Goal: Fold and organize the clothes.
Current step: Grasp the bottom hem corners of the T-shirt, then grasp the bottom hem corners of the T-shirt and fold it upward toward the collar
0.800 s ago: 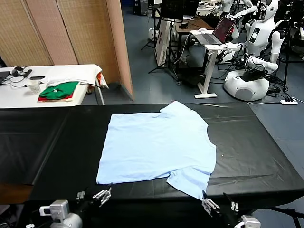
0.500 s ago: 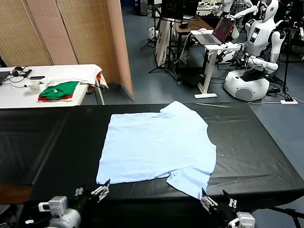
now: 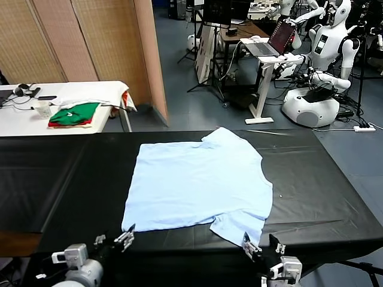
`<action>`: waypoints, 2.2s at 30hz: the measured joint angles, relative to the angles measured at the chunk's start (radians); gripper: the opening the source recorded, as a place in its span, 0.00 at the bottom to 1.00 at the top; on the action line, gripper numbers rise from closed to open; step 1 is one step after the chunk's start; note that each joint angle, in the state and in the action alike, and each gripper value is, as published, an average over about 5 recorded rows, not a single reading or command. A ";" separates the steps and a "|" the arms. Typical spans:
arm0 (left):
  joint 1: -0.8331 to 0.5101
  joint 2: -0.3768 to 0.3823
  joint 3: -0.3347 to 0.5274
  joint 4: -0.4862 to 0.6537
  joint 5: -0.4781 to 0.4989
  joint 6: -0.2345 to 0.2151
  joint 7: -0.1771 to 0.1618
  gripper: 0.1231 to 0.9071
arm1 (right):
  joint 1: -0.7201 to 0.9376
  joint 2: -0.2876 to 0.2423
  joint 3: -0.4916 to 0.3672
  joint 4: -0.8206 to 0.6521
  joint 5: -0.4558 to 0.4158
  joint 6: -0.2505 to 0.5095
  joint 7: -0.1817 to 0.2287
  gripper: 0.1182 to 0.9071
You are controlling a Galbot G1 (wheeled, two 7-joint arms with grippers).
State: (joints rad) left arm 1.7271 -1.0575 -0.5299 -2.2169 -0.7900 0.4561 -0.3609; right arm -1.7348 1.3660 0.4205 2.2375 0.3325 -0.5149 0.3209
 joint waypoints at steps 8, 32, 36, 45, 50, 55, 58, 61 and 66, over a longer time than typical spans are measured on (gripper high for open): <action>0.017 -0.005 0.002 -0.007 0.009 -0.002 -0.006 0.03 | -0.038 -0.010 -0.003 0.053 0.005 -0.006 0.017 0.03; 0.046 -0.064 -0.030 -0.075 0.145 -0.125 0.016 0.03 | -0.010 -0.101 0.051 0.104 0.002 0.106 -0.096 0.03; -0.047 -0.085 -0.002 -0.015 0.189 -0.140 0.032 0.03 | 0.093 -0.132 0.028 0.023 0.001 0.104 -0.111 0.03; -0.226 -0.094 0.056 0.118 0.237 -0.157 0.046 0.03 | 0.338 -0.199 -0.032 -0.159 0.004 0.107 -0.118 0.03; -0.287 -0.081 0.074 0.178 0.245 -0.161 0.049 0.03 | 0.434 -0.221 -0.064 -0.228 0.006 0.104 -0.121 0.03; -0.331 -0.077 0.097 0.229 0.288 -0.169 0.051 0.03 | 0.504 -0.219 -0.099 -0.290 0.004 0.098 -0.120 0.03; -0.352 -0.077 0.111 0.259 0.320 -0.177 0.053 0.03 | 0.528 -0.214 -0.110 -0.317 0.003 0.092 -0.120 0.03; -0.370 -0.076 0.120 0.284 0.334 -0.180 0.055 0.03 | 0.543 -0.212 -0.114 -0.339 0.003 0.090 -0.120 0.03; -0.390 -0.072 0.130 0.313 0.337 -0.181 0.056 0.03 | 0.552 -0.210 -0.115 -0.351 0.021 0.079 -0.124 0.03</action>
State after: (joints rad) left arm 1.3368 -1.1292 -0.3995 -1.9044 -0.4527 0.2746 -0.3050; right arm -1.1826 1.1557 0.3057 1.8869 0.3536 -0.4358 0.1964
